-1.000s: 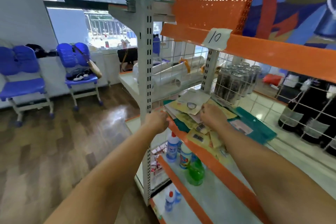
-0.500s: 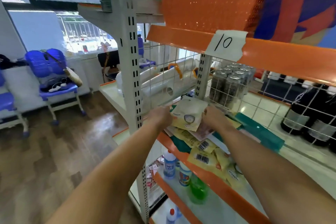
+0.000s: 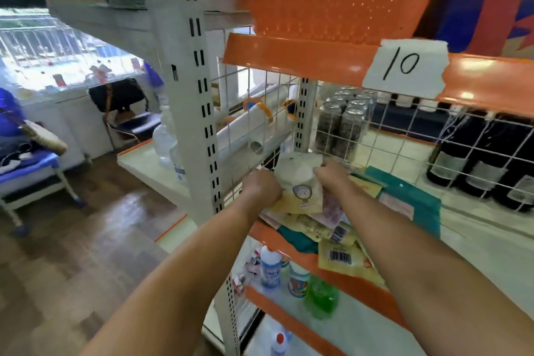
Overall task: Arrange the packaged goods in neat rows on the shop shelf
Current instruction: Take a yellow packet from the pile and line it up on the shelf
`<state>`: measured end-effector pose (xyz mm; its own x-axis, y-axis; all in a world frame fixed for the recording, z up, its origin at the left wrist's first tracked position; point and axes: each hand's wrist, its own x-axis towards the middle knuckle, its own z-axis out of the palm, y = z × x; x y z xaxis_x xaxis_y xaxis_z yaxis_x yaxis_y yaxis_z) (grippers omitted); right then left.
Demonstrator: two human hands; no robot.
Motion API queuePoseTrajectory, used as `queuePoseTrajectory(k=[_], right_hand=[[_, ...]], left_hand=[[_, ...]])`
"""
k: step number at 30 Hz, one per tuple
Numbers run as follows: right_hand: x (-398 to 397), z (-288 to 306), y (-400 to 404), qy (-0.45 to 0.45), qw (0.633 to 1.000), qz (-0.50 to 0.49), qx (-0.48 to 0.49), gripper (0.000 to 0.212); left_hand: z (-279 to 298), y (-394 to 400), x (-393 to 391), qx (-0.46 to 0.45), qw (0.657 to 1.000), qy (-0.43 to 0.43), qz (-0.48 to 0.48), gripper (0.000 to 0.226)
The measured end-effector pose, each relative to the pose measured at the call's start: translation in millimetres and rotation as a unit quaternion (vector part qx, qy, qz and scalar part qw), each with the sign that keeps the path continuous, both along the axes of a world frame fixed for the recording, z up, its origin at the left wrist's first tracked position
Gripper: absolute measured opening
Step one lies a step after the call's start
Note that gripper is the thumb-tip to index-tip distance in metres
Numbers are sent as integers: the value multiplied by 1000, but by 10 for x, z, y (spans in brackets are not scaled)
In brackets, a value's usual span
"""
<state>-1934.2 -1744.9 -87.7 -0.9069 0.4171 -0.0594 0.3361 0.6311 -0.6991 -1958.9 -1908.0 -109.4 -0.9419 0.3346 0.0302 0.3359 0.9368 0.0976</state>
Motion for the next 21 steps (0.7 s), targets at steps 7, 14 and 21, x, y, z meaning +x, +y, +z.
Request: queuePoseTrajectory(k=[7, 14, 21], right_hand=[[-79, 42, -134, -21, 993, -66, -94, 34], [-35, 82, -138, -54, 981, -87, -164, 26], [202, 260, -51, -7, 971, -134, -199, 20]], left_hand=[[36, -28, -44, -57, 998, 11, -35, 24], [-2, -94, -30, -72, 994, 23, -80, 23], [140, -61, -48, -59, 989, 17, -135, 27]])
